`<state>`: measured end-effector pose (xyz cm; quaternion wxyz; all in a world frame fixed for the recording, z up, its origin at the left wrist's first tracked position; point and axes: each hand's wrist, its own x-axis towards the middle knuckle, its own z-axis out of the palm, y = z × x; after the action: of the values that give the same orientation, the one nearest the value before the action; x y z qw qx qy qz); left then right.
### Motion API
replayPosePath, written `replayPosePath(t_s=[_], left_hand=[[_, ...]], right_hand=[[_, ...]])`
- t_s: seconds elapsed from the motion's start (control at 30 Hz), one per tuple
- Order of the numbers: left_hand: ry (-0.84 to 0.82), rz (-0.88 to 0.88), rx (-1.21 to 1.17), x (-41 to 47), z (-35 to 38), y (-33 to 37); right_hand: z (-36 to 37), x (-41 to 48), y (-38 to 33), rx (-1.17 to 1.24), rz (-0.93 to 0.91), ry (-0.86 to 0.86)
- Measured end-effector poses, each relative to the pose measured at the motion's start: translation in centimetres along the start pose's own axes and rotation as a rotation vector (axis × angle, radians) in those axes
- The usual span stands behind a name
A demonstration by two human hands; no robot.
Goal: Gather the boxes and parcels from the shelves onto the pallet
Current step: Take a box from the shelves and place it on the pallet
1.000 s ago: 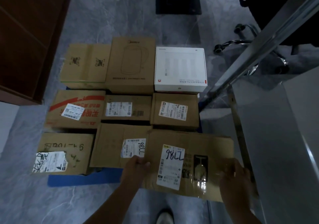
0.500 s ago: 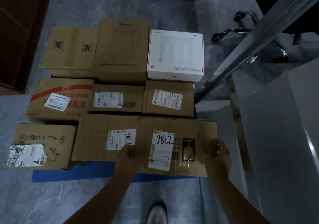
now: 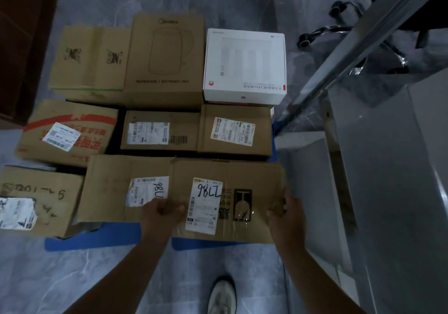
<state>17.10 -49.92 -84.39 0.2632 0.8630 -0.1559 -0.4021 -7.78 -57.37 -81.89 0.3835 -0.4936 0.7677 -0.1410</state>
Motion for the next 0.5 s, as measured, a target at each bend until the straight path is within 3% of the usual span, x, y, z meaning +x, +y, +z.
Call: replayPosePath(t_s=[0.13,0.33,0.5], left_hand=[[-0.019,0.041,0.110,-0.1,-0.2,0.6],[-0.079,0.032,0.111,0.1,-0.4,0.4],[-0.127,0.051,0.089,0.3,-1.3,0.7]], right_hand=[[0.0,0.9,-0.3,0.039,0.040,0.012],[-0.3,1.3,-0.5,-0.112,0.027,0.002],[0.7,-0.4,-0.1,-0.083,0.181,-0.048]])
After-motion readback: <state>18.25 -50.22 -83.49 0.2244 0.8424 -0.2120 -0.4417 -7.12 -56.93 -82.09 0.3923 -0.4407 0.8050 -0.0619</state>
